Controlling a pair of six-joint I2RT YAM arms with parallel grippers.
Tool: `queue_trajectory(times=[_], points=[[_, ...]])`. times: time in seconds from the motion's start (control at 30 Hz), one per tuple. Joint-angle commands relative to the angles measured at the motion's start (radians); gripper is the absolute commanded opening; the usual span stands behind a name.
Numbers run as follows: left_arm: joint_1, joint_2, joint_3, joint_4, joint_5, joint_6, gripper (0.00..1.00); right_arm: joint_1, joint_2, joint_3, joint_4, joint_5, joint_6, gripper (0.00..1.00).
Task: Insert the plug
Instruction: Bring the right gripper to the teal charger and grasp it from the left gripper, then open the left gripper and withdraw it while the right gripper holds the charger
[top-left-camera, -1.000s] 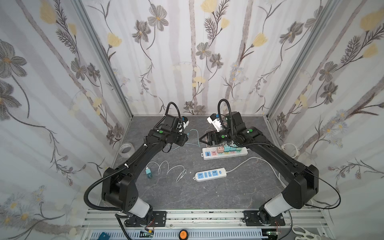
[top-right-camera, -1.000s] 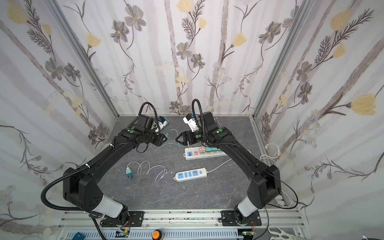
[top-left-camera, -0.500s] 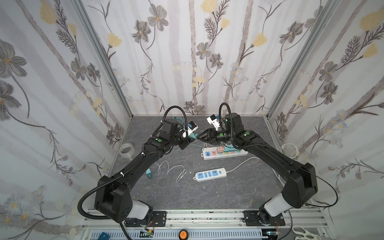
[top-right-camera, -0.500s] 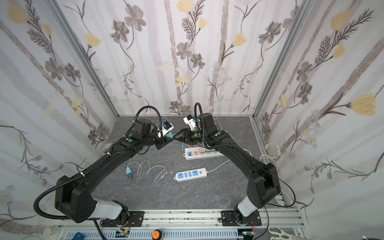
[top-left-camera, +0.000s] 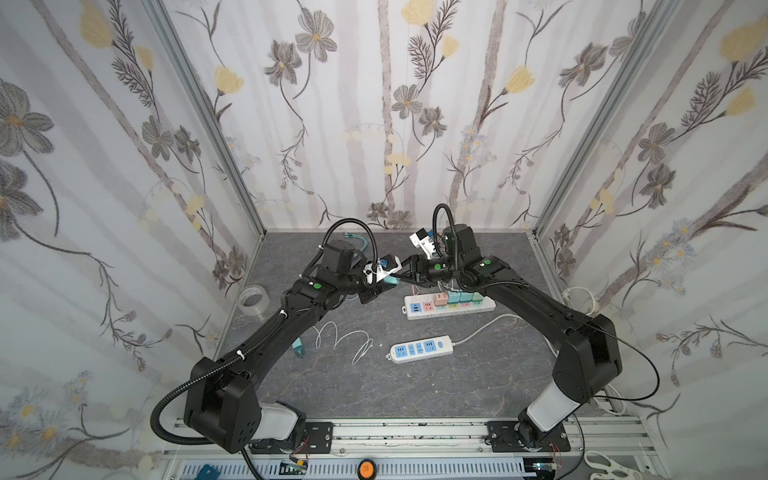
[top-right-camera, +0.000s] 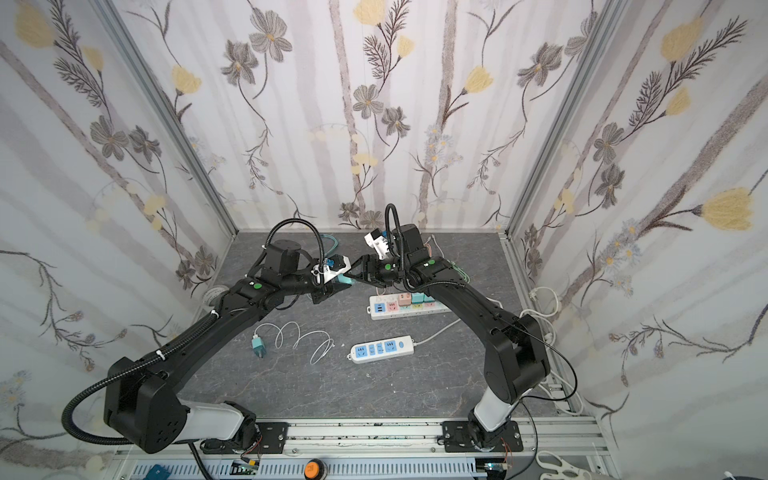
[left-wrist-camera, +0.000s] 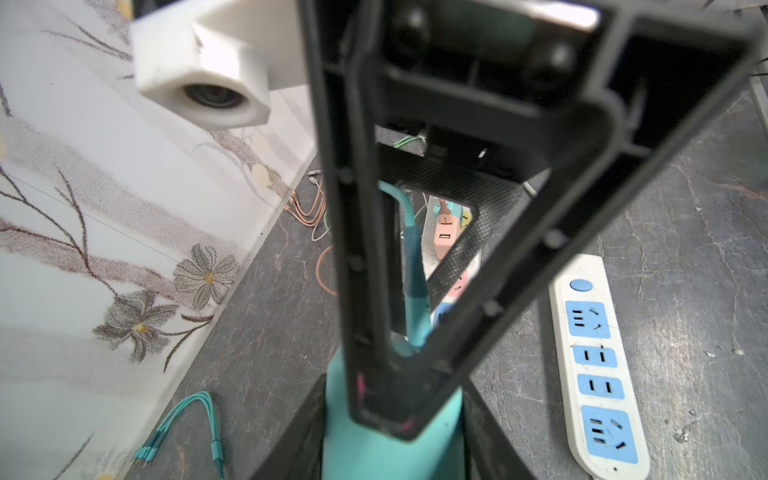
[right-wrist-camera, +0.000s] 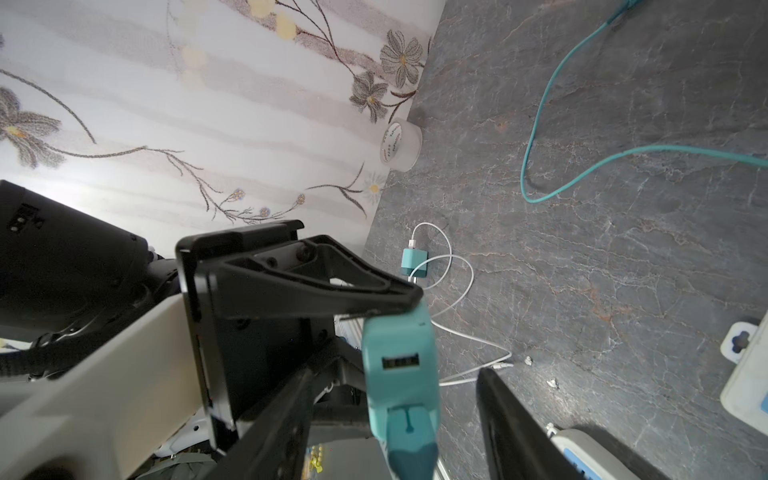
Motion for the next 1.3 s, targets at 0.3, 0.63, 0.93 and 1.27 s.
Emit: queue_trajectory(times=[0.3,0.63,0.93,1.27], points=[[-0.006,0.001,-0.003,0.006,0.055,0.119,0.0,-0.027,0.028,0.044,-0.062,-0.103,-0.164,0.54],[-0.009,-0.002,-0.025,0.071,-0.003,0.094,0.0,-0.024,0.02,0.02,-0.023,-0.169,-0.151,0.51],[-0.01,-0.007,-0.043,0.131,0.006,0.052,0.0,-0.015,0.052,0.03,-0.012,-0.16,-0.144,0.44],[-0.01,-0.006,-0.048,0.148,0.034,0.036,0.0,-0.003,0.052,0.03,0.022,-0.146,-0.128,0.38]])
